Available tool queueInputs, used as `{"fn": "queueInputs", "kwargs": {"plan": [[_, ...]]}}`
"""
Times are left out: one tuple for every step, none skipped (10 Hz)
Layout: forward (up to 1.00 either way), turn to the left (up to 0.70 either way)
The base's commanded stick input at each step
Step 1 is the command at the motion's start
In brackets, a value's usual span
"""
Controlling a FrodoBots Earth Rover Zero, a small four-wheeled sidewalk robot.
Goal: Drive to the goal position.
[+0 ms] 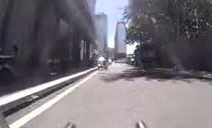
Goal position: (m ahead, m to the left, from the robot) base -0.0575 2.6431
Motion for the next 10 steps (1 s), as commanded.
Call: {"fn": "queueInputs", "kwargs": {"plan": [[0.38, 0.19], [0.06, 0.41], [0.0, 0.45], [0.0, 0.45], [0.0, 0.45], [0.0, 0.45], [0.0, 0.45], [0.0, 0.45], [0.0, 0.45], [0.0, 0.45]]}}
